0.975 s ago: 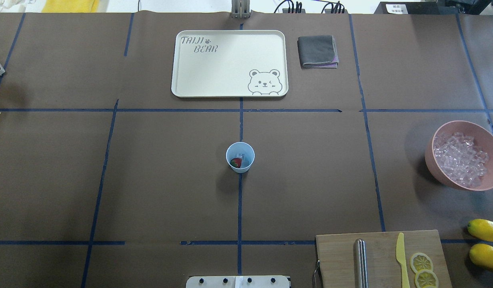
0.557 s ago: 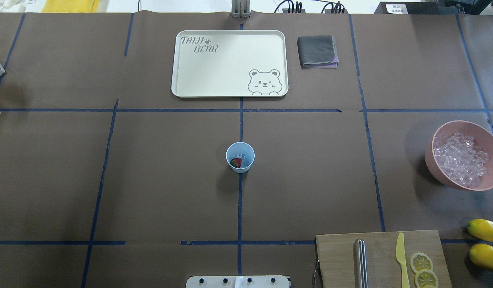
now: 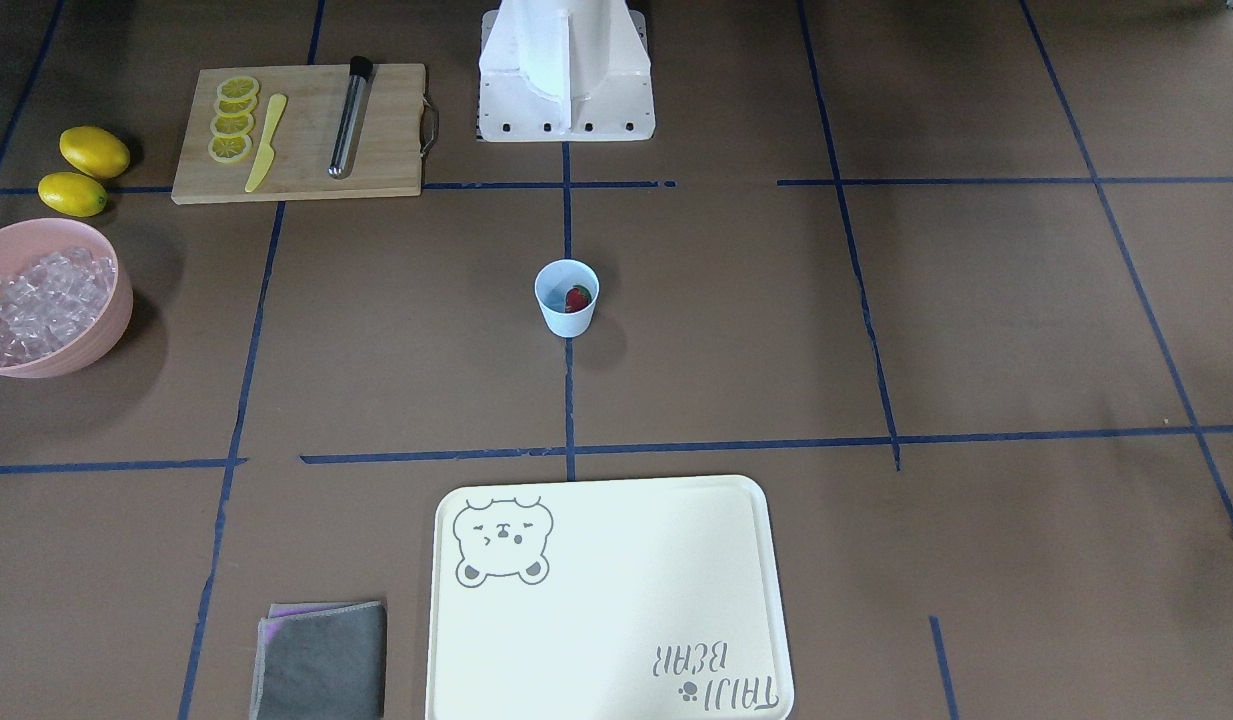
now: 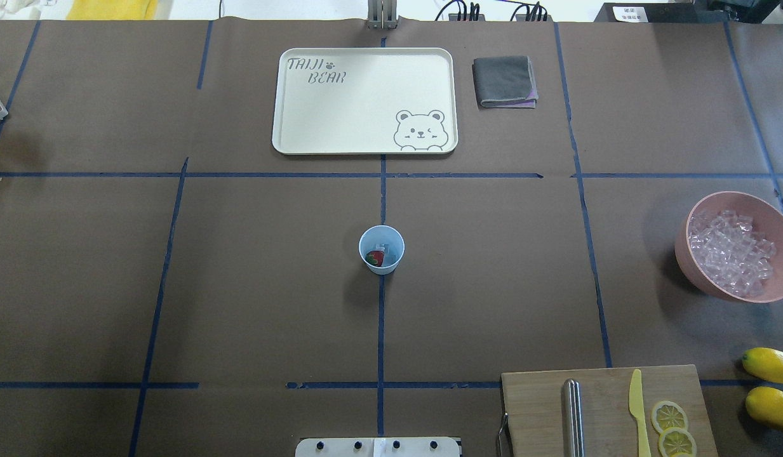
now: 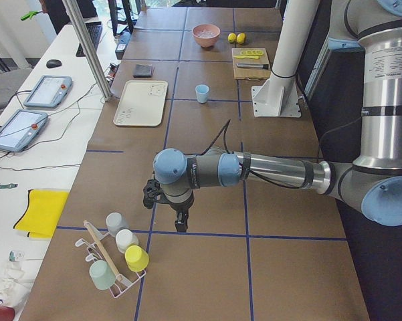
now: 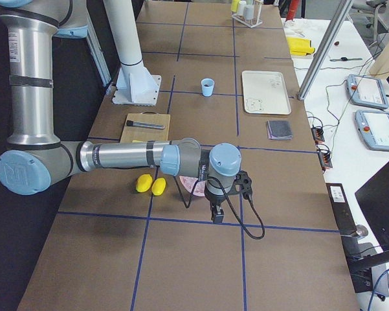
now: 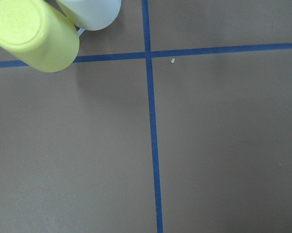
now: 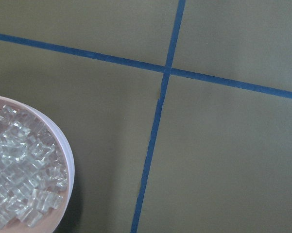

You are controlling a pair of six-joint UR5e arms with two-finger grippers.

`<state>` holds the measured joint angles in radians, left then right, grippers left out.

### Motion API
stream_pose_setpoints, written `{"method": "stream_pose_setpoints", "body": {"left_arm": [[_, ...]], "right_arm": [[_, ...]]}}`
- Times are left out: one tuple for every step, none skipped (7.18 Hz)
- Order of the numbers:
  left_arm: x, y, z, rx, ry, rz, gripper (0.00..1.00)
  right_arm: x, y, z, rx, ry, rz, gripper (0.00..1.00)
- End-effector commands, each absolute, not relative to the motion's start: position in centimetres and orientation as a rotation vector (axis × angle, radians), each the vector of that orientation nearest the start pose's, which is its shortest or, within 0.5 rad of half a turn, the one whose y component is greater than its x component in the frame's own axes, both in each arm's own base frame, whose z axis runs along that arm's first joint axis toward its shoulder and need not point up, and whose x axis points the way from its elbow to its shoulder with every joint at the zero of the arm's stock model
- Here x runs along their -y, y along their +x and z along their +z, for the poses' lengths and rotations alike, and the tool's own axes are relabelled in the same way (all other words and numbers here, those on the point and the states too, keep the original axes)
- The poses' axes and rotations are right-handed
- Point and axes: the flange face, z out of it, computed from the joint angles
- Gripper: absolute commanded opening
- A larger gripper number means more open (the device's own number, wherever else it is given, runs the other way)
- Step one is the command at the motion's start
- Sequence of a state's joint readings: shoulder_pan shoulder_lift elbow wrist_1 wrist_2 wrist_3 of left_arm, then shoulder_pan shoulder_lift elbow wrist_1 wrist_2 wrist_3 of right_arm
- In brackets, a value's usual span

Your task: Put ice and strawberries in cup

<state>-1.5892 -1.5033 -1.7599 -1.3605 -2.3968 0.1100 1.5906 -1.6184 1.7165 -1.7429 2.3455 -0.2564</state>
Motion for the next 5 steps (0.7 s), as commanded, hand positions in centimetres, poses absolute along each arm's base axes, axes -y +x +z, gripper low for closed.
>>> {"method": "stream_pose_setpoints", "body": {"left_arm": [[45.3, -6.8, 61.4, -0.83, -0.032, 0.043, 1.0], [45.3, -6.8, 61.4, -0.83, -0.028, 0.05, 1.0], [45.4, -6.8, 61.2, -0.829, -0.008, 0.062, 1.0], [45.4, -6.8, 61.1, -0.828, 0.029, 0.077, 1.0], [43.1, -6.8, 62.5, -0.83, 0.028, 0.077, 1.0]], "right_arm": [[46.3, 7.2, 62.7, 0.778, 0.037, -0.197, 1.0], [46.3, 7.2, 62.7, 0.778, 0.037, -0.197, 1.0], [46.3, 7.2, 62.7, 0.779, 0.037, -0.197, 1.0], [46.3, 7.2, 62.8, 0.78, 0.036, -0.196, 1.0], [46.4, 7.2, 62.6, 0.779, 0.038, -0.198, 1.0]]}}
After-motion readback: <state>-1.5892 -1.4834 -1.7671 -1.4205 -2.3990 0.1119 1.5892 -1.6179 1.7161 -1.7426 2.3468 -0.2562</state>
